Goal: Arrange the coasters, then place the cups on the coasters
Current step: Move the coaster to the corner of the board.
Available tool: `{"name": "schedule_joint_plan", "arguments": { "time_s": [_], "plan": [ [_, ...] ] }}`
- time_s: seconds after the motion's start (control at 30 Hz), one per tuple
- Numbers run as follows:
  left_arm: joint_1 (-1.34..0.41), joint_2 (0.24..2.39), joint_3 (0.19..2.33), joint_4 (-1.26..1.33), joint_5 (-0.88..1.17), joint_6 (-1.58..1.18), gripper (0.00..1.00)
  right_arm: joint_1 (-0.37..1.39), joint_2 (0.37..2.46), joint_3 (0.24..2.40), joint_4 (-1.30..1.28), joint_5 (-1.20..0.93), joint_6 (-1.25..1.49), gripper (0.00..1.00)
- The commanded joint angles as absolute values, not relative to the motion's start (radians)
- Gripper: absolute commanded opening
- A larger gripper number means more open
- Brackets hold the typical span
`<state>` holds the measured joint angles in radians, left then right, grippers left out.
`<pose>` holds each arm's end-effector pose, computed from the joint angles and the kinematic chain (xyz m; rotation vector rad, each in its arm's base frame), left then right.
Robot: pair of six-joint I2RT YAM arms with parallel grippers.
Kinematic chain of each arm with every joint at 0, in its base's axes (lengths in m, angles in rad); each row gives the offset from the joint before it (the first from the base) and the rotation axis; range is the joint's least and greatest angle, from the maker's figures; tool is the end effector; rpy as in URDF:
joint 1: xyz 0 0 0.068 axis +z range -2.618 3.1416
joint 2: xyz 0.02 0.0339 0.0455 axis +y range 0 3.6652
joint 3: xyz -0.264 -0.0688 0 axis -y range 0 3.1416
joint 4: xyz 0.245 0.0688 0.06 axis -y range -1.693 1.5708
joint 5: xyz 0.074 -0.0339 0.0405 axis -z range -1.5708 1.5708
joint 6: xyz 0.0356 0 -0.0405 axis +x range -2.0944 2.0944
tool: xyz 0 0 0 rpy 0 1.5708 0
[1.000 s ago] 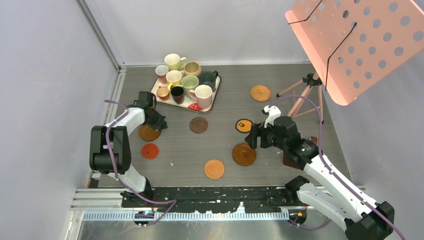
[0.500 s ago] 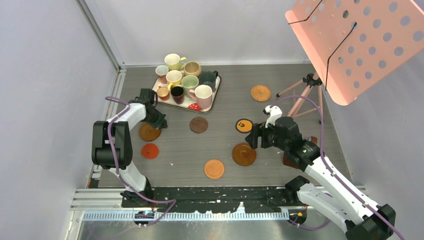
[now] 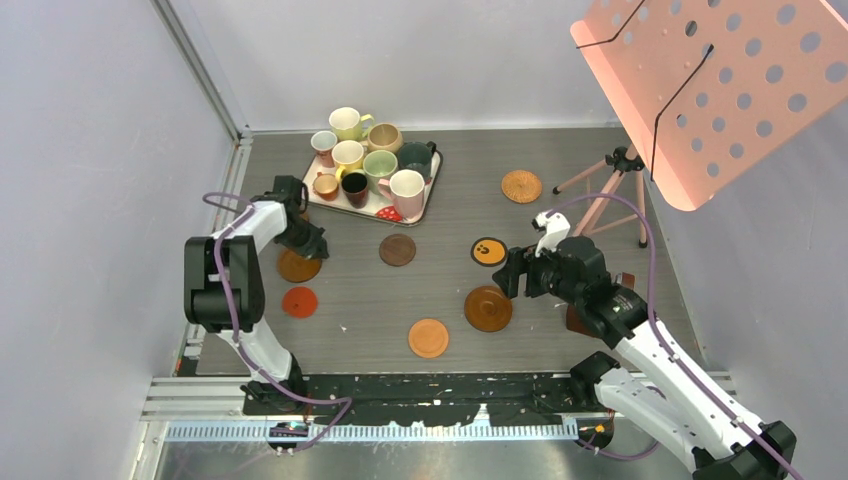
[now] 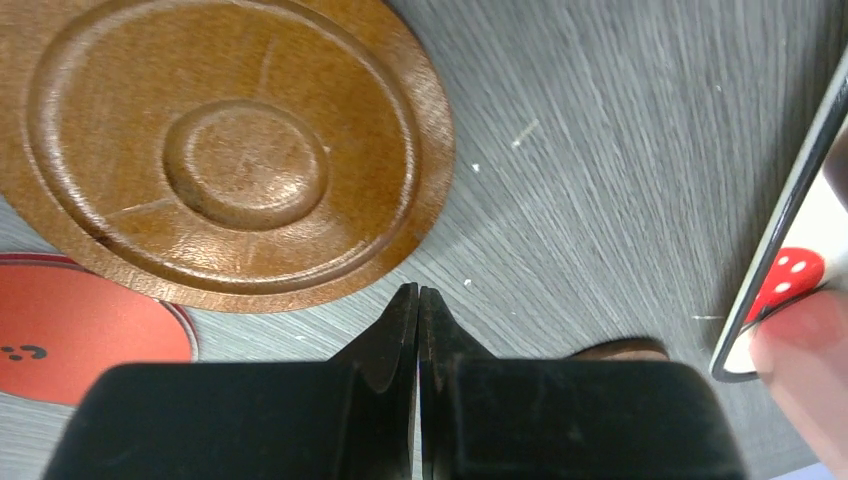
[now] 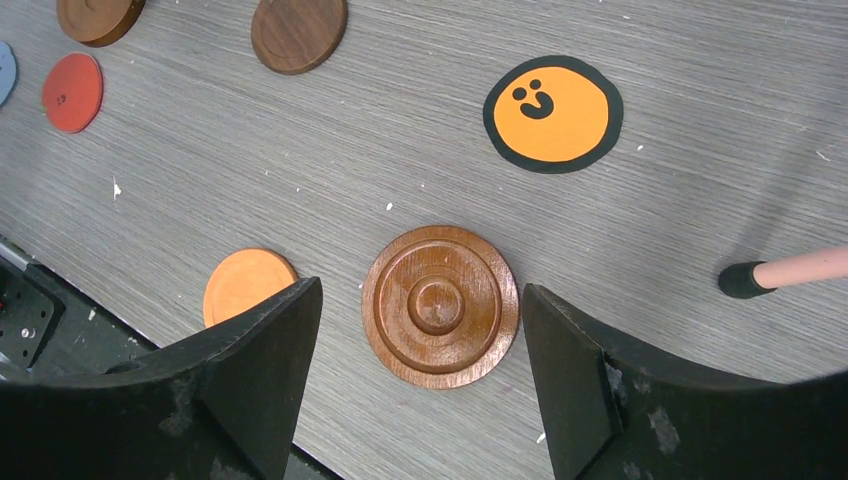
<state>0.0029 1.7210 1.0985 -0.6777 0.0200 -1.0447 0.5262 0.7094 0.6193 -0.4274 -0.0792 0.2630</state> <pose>0.3228 0.0002 0.1748 -1.4513 2.5205 -0.2223 0.1406 0.0849 0.2690 -0.3290 2.1105 0.5554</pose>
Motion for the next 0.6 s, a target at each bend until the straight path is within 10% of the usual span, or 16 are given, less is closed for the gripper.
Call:
{"name": "schedule_joint_plan", "arguments": {
  "time_s": [0.0,0.57],
  "plan": [
    [0.037,1.730,1.132,-0.724,0.030,-1.108,0.00,0.529,0.682,0.647,-0.426,-0.064,0.249,0.80],
    [0.040,1.754,1.172,-0.827,-0.027,-1.276,0.00,0.530,0.634,0.667,-0.467,-0.055,0.245,0.80]
  ]
}}
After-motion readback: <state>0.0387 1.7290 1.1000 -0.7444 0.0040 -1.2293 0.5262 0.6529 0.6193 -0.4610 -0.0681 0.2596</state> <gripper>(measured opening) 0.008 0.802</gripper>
